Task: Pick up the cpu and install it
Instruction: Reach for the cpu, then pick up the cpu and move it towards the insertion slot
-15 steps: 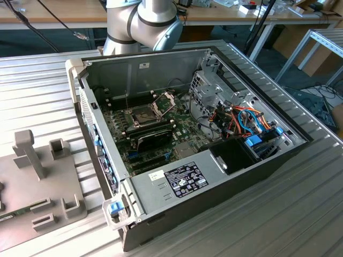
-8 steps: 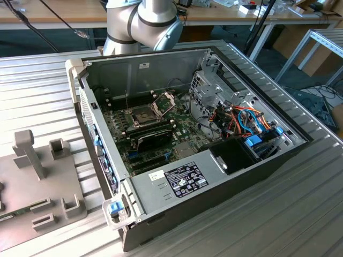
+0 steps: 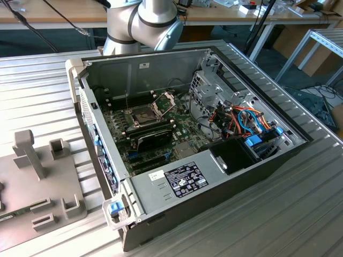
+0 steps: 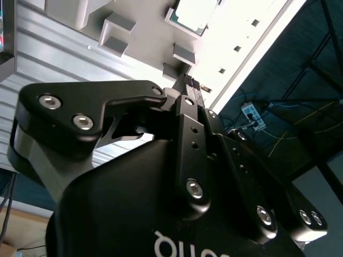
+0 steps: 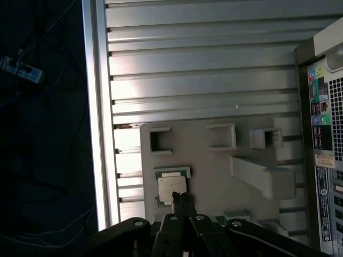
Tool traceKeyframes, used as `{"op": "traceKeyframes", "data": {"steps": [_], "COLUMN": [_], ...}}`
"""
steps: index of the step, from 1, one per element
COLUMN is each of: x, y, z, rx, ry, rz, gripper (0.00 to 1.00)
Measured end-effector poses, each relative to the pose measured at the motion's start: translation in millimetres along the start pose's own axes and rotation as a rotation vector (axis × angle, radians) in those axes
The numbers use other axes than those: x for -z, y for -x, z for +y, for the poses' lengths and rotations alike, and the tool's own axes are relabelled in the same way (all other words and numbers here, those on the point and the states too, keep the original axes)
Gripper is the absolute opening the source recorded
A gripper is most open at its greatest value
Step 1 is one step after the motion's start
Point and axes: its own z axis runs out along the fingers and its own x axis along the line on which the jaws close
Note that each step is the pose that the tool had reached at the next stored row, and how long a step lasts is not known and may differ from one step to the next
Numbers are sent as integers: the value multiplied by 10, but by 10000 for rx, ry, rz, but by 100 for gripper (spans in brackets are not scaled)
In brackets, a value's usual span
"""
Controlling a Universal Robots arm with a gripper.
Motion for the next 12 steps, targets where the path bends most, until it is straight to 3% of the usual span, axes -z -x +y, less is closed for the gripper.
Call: {"op": "traceKeyframes", "data": {"steps": [4,12], "x": [-22,-51], "y": [3,-1], "z": [-101,-117], "rx": [0,-1], "ry": [-1,-8], "rz": [3,26], "gripper": [11,11]}}
